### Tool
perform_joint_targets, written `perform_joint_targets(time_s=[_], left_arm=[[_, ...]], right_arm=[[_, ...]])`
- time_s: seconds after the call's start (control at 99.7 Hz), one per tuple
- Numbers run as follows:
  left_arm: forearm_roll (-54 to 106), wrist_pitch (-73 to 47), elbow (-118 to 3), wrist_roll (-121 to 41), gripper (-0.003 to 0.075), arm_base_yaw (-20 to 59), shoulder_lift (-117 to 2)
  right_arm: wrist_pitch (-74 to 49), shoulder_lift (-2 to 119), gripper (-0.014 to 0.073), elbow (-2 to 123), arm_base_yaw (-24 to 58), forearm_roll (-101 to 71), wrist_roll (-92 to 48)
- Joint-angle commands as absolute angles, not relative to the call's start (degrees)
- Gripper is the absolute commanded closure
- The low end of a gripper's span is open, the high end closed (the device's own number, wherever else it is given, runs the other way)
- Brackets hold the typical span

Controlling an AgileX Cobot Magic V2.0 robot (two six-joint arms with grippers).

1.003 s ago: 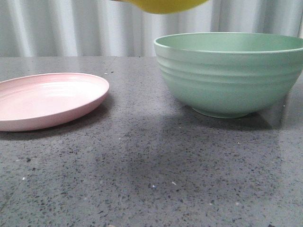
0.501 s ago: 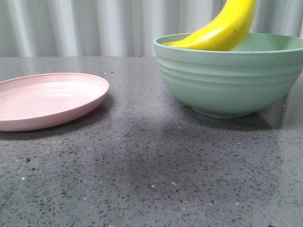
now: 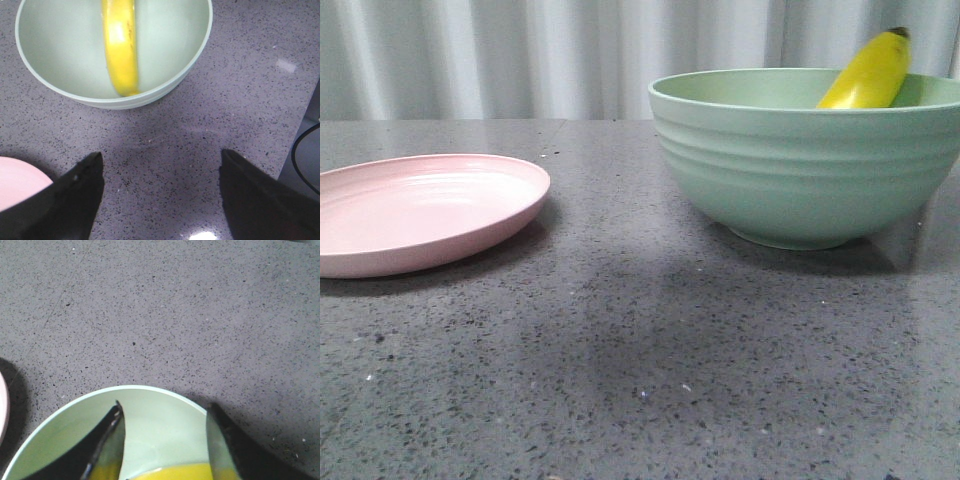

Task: Transfer banana from pink plate to green bowl

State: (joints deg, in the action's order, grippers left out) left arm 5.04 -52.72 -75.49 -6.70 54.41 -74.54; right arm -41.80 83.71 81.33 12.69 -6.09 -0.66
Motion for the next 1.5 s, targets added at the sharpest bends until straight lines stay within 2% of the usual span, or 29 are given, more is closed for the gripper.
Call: perform_joint_targets(time_s=[0.0, 0.05, 0.18, 0.221, 0.511, 1.063, 1.314, 1.494], left_arm=[[5.8, -49.7, -77.3, -6.2, 0.0346, 54.6, -72.7], [5.8, -49.7, -77.3, -6.2, 0.0435, 54.6, -72.6], [5.8, -49.7, -77.3, -6.2, 0.0739, 54.6, -72.6], [5.8, -49.8, -77.3, -6.2, 0.0741, 54.6, -72.5], [2.8, -46.9, -72.9, -4.7, 0.0741, 54.6, -65.8], [3.0, -17.0, -36.2, -3.4, 0.0741, 54.6, -29.1], [3.3, -13.9, -23.6, -3.4, 0.0741, 54.6, -15.7], [3.3, -14.0, -20.9, -3.4, 0.0741, 54.6, -11.6]], right_arm=[[-40.3, 80.2, 0.0329, 83.5, 12.6, -5.2, -1.7], [-42.1, 79.4, 0.0389, 83.5, 12.6, -5.1, -1.7], [-45.4, 77.1, 0.0617, 83.5, 12.6, -5.1, -1.8], [-45.8, 76.4, 0.0664, 83.4, 12.6, -5.1, -2.0], [-44.8, 66.1, 0.0657, 74.4, 12.6, -4.0, -2.0], [-18.1, 30.8, 0.0657, 35.4, 12.6, -0.7, -2.0], [-11.8, 15.4, 0.0657, 22.5, 12.6, -0.4, -2.0], [-12.0, 8.5, 0.0657, 18.4, 12.6, -0.4, -2.0]])
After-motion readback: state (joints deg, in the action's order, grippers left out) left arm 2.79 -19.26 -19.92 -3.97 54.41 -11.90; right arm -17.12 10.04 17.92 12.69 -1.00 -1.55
